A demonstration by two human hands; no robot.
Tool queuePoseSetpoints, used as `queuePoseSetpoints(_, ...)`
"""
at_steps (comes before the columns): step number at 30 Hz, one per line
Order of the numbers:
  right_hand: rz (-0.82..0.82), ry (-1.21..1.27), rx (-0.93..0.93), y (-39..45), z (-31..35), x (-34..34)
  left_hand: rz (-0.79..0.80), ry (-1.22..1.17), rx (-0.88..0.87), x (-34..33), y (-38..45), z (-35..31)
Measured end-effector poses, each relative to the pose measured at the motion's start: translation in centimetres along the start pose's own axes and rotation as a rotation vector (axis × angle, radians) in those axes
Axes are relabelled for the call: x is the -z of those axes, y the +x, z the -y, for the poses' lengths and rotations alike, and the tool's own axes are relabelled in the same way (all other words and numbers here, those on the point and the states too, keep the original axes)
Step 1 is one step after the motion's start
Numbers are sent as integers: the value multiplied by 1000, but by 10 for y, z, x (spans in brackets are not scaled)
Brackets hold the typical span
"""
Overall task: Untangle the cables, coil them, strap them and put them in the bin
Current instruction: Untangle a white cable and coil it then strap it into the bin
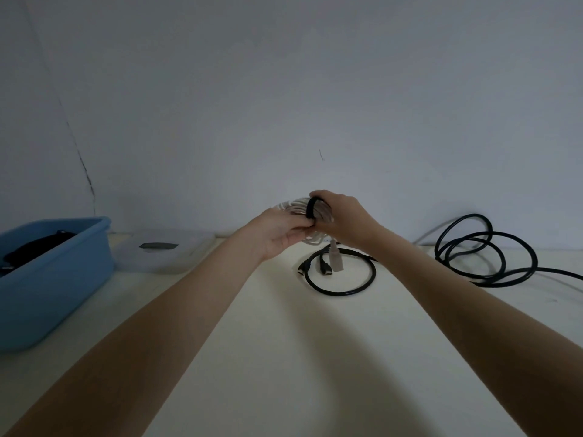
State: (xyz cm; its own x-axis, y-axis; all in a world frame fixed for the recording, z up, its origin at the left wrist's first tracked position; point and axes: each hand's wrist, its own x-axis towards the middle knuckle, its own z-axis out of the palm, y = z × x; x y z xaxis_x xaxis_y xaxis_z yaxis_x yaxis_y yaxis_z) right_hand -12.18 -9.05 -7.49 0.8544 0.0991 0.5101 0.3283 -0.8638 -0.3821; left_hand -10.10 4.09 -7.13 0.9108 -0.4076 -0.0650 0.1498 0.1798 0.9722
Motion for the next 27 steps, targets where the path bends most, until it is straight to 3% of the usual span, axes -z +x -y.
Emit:
queuePoseSetpoints(7,47,-380,300,-2,5,-8,-81,-102,-26,2,1,3)
queuePoseSetpoints(10,-20,-542,428,-6,2,-13,-68,-100,8,3,-6,3)
queuePoseSetpoints(13,-119,-541,487,-5,-4,-18,-82,-125,35,8,-10,0)
queuePoseSetpoints(22,-185,-563,571,-2,-12,-15,-124,-238,58,13,-11,7)
queuePoseSetpoints(24,-179,-522,538,-2,-15,-14,-107,-259,80,11,-13,6)
queuePoseSetpoints(27,-111,-266,348,-3,-9,-6,-50,-236,43,13,-19,0)
